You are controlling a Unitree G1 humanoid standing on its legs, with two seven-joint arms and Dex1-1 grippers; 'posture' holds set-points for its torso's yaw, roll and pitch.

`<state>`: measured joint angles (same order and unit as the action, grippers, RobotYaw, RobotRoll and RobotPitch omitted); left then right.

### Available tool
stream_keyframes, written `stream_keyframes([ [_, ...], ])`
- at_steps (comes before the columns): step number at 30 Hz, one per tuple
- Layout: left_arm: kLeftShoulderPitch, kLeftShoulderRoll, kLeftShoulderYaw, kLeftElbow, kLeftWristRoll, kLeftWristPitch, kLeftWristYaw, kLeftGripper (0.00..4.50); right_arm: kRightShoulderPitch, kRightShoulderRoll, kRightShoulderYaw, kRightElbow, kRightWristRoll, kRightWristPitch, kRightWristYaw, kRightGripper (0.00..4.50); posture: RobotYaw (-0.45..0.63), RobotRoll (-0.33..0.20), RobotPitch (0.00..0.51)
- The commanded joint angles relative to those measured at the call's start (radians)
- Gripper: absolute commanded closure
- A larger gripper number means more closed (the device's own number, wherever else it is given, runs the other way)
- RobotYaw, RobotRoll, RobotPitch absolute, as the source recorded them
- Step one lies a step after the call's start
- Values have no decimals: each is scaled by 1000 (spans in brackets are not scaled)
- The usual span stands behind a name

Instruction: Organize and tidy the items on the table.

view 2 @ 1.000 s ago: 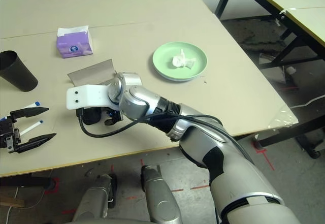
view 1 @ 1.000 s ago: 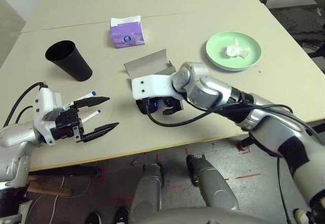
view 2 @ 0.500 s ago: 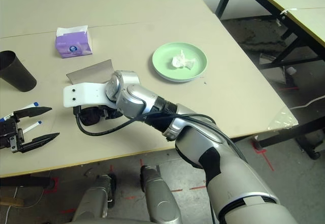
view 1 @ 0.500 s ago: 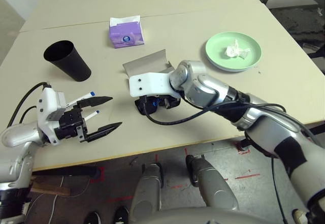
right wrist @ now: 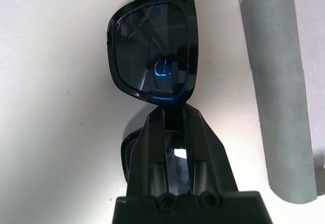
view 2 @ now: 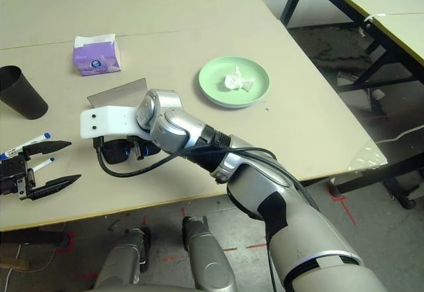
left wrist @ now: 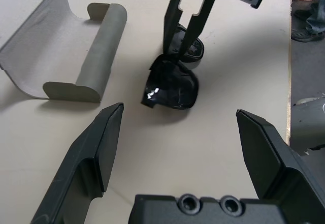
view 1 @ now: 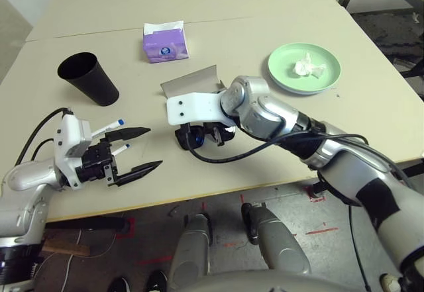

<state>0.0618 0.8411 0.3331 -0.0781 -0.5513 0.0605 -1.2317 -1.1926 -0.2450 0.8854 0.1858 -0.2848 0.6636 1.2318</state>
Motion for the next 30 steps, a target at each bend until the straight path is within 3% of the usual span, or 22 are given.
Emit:
stream_keyframes([
  [1,4,-8,-12,8,8,6,0,0,-5,-32,28,-11,-36,-53,43,4281,-105,0,218],
  [21,-13,-17,-23,28,17,2,8,0,-276,104,-122,324,-85,-271,54,4342,-107,0,211],
  [30,-22,-22,-23,43,22,-6,9,0,-341,185,-183,498,-94,-371,-28,4343,-84,0,207],
])
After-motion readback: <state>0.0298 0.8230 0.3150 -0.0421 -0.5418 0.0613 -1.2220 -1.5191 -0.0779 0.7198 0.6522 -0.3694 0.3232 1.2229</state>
